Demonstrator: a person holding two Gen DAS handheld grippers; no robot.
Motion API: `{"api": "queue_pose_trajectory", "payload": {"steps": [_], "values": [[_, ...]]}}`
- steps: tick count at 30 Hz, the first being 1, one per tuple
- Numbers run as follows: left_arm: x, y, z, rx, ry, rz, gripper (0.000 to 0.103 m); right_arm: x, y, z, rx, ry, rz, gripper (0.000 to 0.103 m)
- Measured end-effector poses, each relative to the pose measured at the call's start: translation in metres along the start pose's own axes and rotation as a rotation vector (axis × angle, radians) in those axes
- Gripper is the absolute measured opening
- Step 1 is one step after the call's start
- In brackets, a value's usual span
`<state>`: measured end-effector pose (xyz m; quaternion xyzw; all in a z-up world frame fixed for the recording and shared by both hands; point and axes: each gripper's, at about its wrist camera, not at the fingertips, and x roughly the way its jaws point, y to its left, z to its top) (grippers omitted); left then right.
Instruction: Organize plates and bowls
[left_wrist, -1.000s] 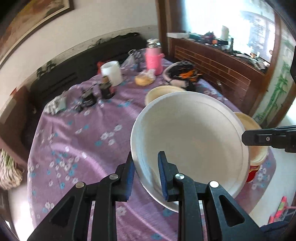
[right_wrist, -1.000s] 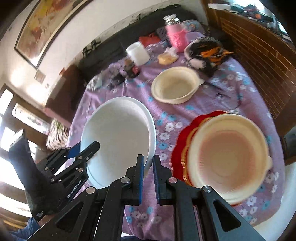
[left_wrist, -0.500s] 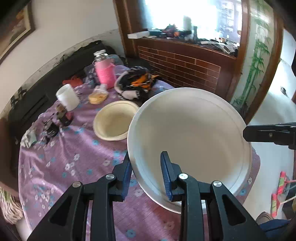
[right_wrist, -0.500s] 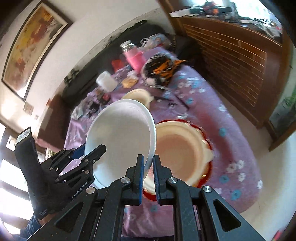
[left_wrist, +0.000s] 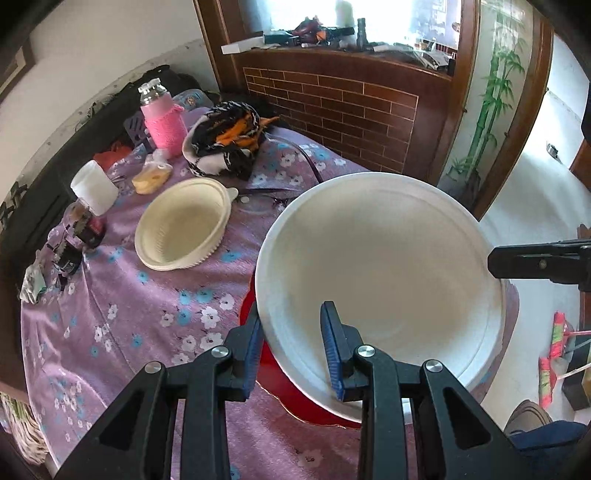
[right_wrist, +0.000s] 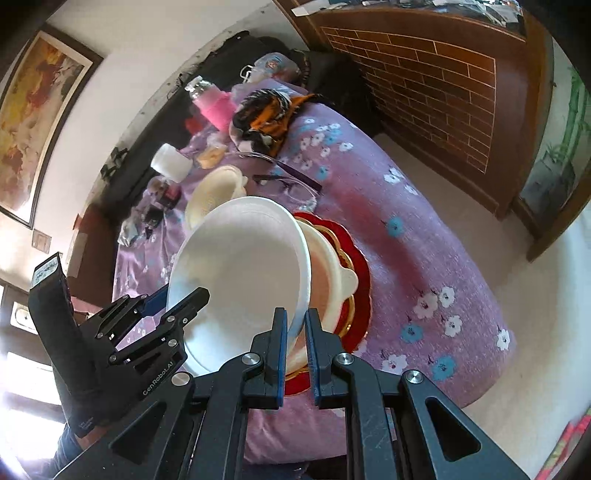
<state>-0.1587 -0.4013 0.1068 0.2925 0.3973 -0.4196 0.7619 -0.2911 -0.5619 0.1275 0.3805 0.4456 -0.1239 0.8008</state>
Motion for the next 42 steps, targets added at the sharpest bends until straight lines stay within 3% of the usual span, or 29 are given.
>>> {"api": "queue_pose_trajectory", "payload": {"steps": [18,26,30,36,38,42], "values": [[-0.015,0.016,-0.002,-0.05,-0.033,-0.014,0.03,-0.002,-0.007,-0.003,0.009,-0.015,-0.07,0.016],[-0.027,0.068,-0.002,-0.185,-0.045,-0.035,0.031,-0.024,0.015,0.016,-0.033,-0.072,-0.027,0.017],[-0.027,0.108,-0.002,-0.257,-0.04,-0.022,0.039,-0.019,0.046,0.03,-0.087,-0.071,-0.007,0.03],[-0.01,0.166,0.004,-0.329,0.004,-0.018,0.055,0.019,0.094,0.054,-0.124,-0.016,0.018,0.031],[0.002,0.186,0.011,-0.358,0.02,-0.041,0.058,0.037,0.111,0.067,-0.131,-0.006,0.005,0.031],[0.03,0.218,0.026,-0.394,0.038,-0.076,0.072,0.084,0.138,0.093,-0.143,0.038,-0.043,0.031]]}}
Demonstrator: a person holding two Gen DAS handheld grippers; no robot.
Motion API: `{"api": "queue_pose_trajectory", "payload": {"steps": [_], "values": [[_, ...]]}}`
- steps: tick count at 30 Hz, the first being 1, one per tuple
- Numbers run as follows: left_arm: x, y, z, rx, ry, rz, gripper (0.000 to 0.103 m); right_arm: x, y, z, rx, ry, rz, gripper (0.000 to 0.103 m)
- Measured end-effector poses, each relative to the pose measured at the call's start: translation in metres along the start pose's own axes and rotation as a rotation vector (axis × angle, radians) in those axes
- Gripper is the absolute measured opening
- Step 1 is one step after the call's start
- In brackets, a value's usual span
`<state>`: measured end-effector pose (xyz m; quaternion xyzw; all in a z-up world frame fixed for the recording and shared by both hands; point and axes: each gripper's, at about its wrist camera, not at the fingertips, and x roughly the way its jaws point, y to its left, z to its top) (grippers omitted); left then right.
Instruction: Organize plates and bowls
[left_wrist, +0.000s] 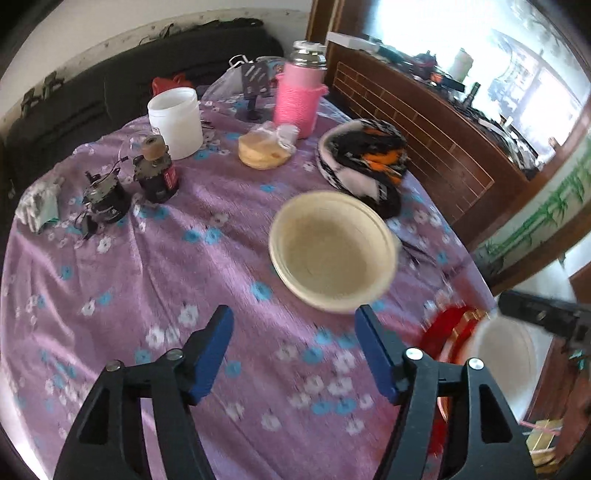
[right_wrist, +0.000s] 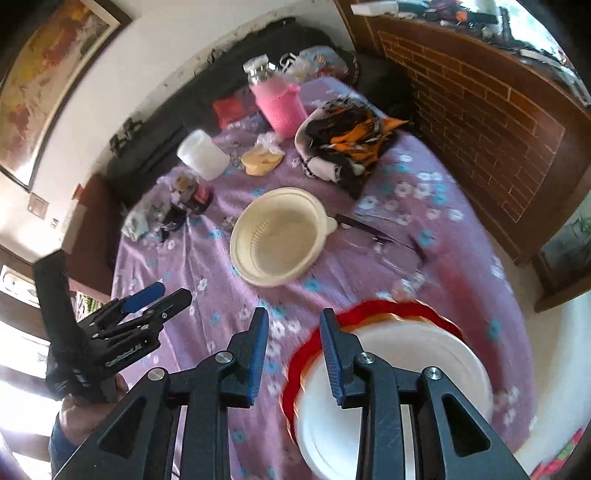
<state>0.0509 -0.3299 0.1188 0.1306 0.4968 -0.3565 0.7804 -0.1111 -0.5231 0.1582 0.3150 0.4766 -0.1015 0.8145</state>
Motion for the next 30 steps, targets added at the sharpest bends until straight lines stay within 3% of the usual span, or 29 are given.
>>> {"api": "queue_pose_trajectory", "payload": {"steps": [10,17,19,21,24,26,30], "values": [[0.085,0.029,0.052,-0.047,0.109,-0.05,0.075,0.102,-0.003,0.047,0.124,0.096,-0.201,0.031],[0.116,0.028,0.064,-0.049,0.14,-0.067,0.075,0.131,-0.015,0.058,0.171,0.136,-0.263,0.031],[0.123,0.028,0.064,-0.047,0.142,-0.056,0.068,0.138,-0.016,0.061,0.178,0.144,-0.271,0.031],[0.129,0.027,0.063,-0.042,0.152,-0.05,0.04,0.144,-0.017,0.062,0.179,0.153,-0.277,0.031],[0.132,0.026,0.058,-0.031,0.16,-0.052,0.024,0.153,-0.014,0.062,0.164,0.161,-0.278,0.029],[0.126,0.025,0.052,-0.023,0.157,-0.061,0.024,0.154,-0.008,0.061,0.135,0.156,-0.256,0.016],[0.102,0.027,0.039,-0.007,0.123,-0.018,0.024,0.145,0.011,0.056,0.081,0.136,-0.225,0.015]]}}
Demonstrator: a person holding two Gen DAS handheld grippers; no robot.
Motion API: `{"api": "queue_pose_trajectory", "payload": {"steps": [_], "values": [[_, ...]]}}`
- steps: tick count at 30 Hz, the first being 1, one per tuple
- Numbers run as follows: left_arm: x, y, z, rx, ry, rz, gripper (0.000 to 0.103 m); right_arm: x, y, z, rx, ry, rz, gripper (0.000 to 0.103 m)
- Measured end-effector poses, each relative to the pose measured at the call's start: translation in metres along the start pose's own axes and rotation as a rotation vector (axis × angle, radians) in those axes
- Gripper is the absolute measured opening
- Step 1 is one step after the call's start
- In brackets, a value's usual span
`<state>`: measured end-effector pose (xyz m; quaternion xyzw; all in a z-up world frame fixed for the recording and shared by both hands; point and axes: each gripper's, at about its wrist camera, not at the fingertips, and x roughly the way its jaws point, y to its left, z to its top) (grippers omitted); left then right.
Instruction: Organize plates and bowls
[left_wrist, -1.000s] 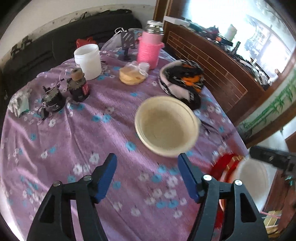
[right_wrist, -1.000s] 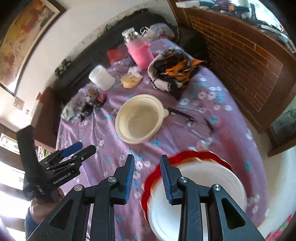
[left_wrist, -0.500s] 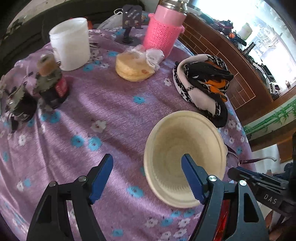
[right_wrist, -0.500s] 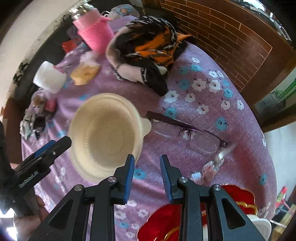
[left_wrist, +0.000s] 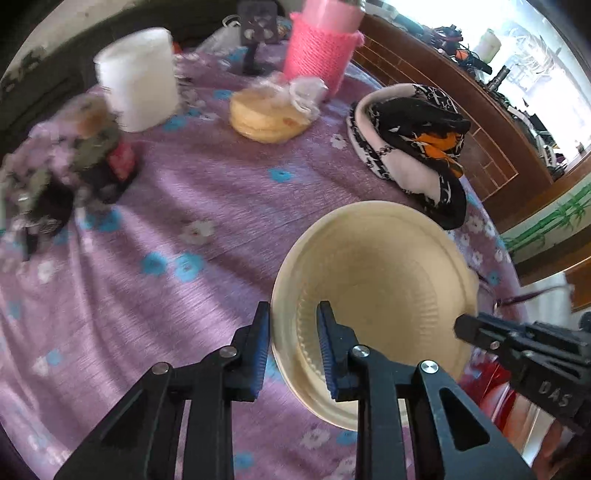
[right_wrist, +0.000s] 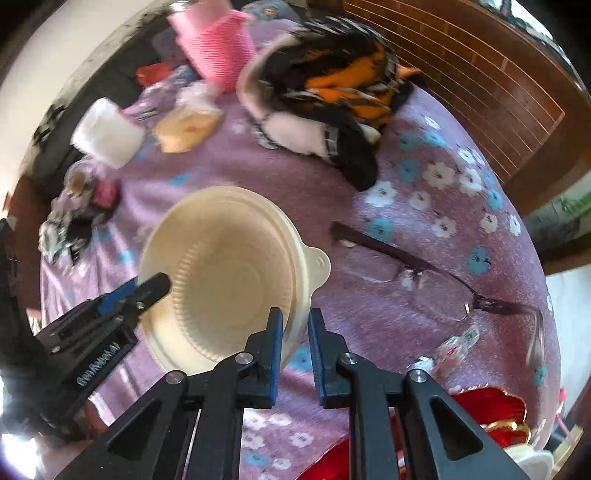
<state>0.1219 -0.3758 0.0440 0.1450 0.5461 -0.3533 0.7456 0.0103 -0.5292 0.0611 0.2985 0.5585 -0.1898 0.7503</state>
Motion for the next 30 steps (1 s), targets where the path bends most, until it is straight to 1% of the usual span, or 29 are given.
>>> {"api": "queue_pose_trajectory", "payload": {"steps": [3,5,7,10,15,19,23,26,29,30], "values": [[-0.015,0.015,-0.012,-0.037,-0.011,-0.011,0.024,-0.011,0.012,-0.009,-0.049,-0.017,0.034,0.015],[-0.029,0.023,-0.023,-0.062,-0.033,-0.002,0.024,-0.011,0.017,-0.015,-0.063,-0.001,0.066,0.015],[-0.036,0.029,-0.032,-0.07,-0.042,0.009,0.024,-0.013,0.025,-0.025,-0.086,0.005,0.08,0.015],[-0.053,0.036,-0.055,-0.088,-0.059,0.017,0.024,-0.018,0.035,-0.042,-0.13,0.017,0.108,0.015],[-0.082,0.047,-0.107,-0.124,-0.078,0.03,0.024,-0.028,0.05,-0.08,-0.22,0.034,0.154,0.015],[-0.102,0.047,-0.155,-0.145,-0.096,0.084,0.024,-0.033,0.06,-0.116,-0.287,0.063,0.183,0.015],[-0.11,0.048,-0.203,-0.178,-0.07,0.093,0.024,-0.034,0.065,-0.155,-0.365,0.096,0.196,0.015],[-0.108,0.046,-0.237,-0.191,-0.035,0.097,0.024,-0.024,0.064,-0.183,-0.399,0.151,0.202,0.015],[-0.103,0.048,-0.255,-0.224,-0.014,0.093,0.024,-0.01,0.061,-0.2,-0.401,0.185,0.206,0.016],[-0.105,0.048,-0.258,-0.225,-0.021,0.108,0.027,-0.007,0.06,-0.202,-0.394,0.19,0.207,0.016]]}}
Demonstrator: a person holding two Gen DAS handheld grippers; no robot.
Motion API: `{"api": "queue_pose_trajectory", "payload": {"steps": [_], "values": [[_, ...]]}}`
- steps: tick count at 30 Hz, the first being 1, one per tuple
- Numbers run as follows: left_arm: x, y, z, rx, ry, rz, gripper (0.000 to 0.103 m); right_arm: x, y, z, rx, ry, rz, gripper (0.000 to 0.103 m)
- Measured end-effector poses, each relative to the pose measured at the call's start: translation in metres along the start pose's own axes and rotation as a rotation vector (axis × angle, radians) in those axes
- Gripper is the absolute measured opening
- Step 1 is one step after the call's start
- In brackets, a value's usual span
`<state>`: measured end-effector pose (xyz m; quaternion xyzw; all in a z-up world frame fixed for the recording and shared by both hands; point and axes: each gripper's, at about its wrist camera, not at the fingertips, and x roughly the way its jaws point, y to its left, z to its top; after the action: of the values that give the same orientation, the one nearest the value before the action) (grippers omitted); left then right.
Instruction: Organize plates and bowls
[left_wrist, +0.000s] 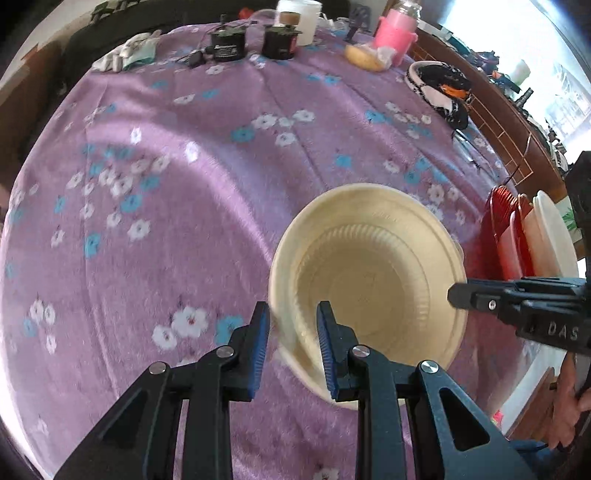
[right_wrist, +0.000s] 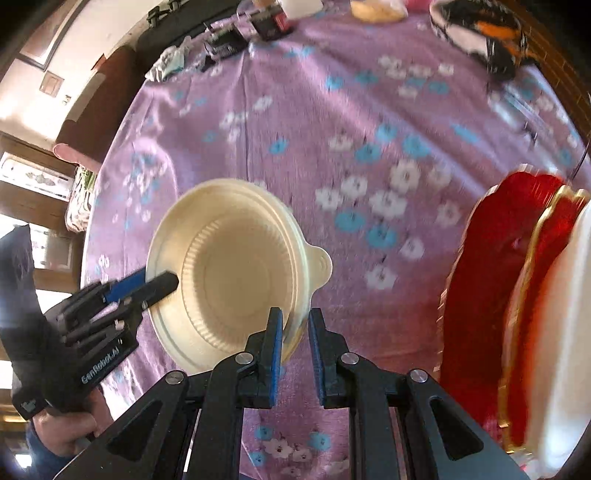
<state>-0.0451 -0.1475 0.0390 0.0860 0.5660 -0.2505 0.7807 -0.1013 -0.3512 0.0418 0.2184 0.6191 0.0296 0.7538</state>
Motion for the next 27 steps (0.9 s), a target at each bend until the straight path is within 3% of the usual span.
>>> {"api": "queue_pose_trajectory", "payload": {"steps": [3,7,8,11,12,15,27], "values": [[-0.009,0.005,-0.006,0.004,-0.044,0.028,0.04,0.001,0.0,-0.004,-0.007,-0.02,-0.006,0.017],[-0.012,0.007,-0.008,0.029,-0.081,0.052,0.041,0.001,-0.005,-0.01,0.019,-0.034,0.006,0.018],[-0.011,0.005,-0.008,0.047,-0.088,0.07,0.04,0.002,-0.006,-0.011,0.022,-0.034,0.012,0.018],[-0.008,-0.005,-0.009,0.092,-0.094,0.084,0.02,0.004,0.001,-0.015,-0.001,-0.051,0.003,0.018],[-0.009,-0.01,-0.01,0.105,-0.094,0.087,0.018,0.003,0.003,-0.015,0.001,-0.058,0.002,0.017],[-0.018,-0.02,-0.013,0.148,-0.117,0.122,0.018,-0.006,0.01,-0.017,-0.017,-0.079,-0.01,0.017],[-0.062,-0.038,0.0,0.168,-0.186,0.09,0.018,-0.061,0.011,-0.029,-0.015,-0.16,0.051,0.017]]}}
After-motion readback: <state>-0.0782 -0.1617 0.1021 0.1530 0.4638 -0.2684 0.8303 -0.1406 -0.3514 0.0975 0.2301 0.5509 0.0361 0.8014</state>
